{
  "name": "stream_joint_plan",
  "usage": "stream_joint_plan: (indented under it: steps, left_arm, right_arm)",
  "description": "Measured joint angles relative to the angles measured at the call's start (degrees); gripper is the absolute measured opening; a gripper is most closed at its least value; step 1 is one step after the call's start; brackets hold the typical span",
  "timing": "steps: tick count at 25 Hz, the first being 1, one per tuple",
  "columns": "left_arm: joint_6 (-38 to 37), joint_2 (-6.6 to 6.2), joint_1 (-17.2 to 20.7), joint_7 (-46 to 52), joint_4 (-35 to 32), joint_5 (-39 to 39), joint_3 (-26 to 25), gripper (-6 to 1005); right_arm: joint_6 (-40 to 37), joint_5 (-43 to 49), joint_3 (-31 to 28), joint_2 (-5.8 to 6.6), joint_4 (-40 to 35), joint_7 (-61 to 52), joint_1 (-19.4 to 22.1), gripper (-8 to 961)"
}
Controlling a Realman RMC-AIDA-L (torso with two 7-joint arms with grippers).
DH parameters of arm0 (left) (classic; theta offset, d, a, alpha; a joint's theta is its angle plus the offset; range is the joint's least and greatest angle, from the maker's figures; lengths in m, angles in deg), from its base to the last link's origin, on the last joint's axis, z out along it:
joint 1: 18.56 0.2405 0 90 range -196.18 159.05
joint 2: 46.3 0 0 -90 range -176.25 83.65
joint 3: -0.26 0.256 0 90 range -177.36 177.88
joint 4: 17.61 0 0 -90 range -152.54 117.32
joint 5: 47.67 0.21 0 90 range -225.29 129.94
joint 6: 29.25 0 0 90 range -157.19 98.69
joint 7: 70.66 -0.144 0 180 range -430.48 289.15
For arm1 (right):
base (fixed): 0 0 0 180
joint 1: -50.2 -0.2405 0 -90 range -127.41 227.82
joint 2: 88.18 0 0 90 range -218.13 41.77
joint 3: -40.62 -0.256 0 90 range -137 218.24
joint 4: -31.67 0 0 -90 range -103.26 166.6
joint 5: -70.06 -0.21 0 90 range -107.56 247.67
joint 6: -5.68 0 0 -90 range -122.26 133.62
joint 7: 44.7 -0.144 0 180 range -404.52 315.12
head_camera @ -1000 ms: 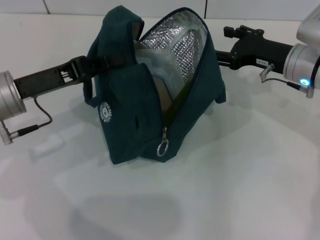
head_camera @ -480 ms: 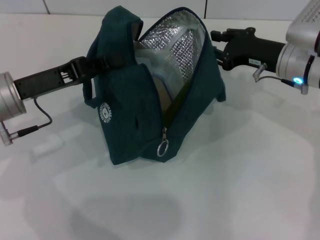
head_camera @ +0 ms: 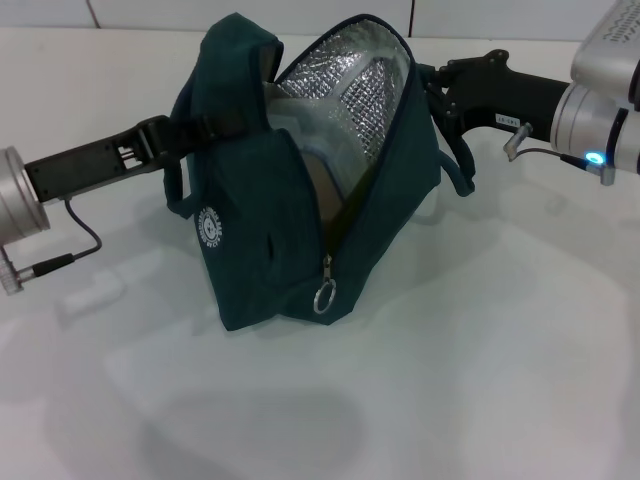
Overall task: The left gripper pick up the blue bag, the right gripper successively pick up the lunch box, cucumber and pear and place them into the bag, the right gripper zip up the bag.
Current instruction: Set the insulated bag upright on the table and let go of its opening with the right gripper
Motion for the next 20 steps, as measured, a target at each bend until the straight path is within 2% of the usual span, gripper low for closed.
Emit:
stream_joint_plan:
  steps: [4, 12, 16, 20]
  left_arm:
    - [0.00, 0.00, 0.11, 0.00, 0.00, 0.00, 0.02, 49]
    - [-1.24, 0.00, -0.96, 0.01, 0.01, -0.15, 0.28, 49]
    - [-1.35, 0.12, -2.20, -0.11, 0.08, -0.20, 1.03, 49]
    - [-1.37, 0.23, -4.93, -0.30, 2.62, -0.63, 4.02, 49]
  right_arm:
    - [-0.04, 0.00, 0.01, 0.00, -1.66, 0.03, 1.30, 71]
    - [-3.32, -6.66, -0.30, 0.27, -10.73, 3.38, 9.96, 69]
    - [-5.23, -8.08, -0.44, 0.61, -13.77, 3.86, 12.33, 69]
    - [-6.65, -8.11, -0.48, 0.70, -15.93, 3.84, 14.79, 68]
